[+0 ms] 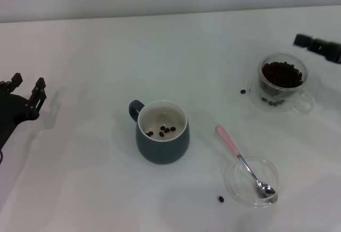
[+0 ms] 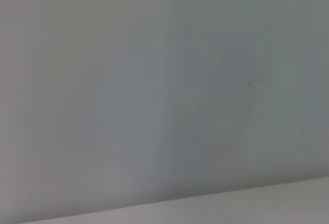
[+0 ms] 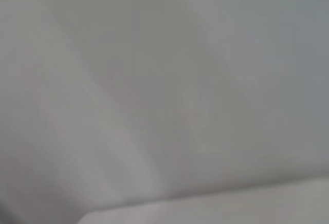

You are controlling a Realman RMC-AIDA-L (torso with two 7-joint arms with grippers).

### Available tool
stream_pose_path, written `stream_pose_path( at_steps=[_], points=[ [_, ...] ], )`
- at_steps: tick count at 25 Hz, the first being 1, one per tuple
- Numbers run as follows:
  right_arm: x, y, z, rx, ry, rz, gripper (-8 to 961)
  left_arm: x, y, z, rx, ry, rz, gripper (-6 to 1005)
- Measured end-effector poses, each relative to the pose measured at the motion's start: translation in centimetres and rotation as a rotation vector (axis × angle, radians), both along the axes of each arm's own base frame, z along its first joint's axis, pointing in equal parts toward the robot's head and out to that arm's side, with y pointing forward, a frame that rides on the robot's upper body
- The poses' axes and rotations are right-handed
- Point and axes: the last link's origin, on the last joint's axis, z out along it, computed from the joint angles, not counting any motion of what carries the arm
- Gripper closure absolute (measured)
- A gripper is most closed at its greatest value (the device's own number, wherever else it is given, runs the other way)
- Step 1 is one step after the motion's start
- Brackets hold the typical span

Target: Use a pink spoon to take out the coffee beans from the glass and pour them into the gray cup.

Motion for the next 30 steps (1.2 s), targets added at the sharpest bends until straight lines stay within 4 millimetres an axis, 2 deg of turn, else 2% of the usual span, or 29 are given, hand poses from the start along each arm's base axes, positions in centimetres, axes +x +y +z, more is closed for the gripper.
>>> stream_pose_path(
  at_steps=[6, 13, 20, 30],
  points=[
    [2.3, 0.0, 1.4, 0.215, -0.129, -0.034, 730, 0.1, 0.1, 0.0, 0.002, -0.001, -0.002, 482],
    [4.8, -0.3, 0.7, 0.383, -0.313, -0.123, 722, -0.1, 0.2, 0.3, 0.02, -0.012, 0.012, 482],
    [5.5, -0.3, -0.6, 0.462, -0.397, -0.146, 715, -0.1, 0.4, 0.5, 0.037, -0.023, 0.021, 483],
    [6.5, -1.2, -0.9, 0.61, -0.477, -0.192, 707, -0.4, 0.3, 1.0, 0.07, -0.046, 0.045, 482]
  ],
)
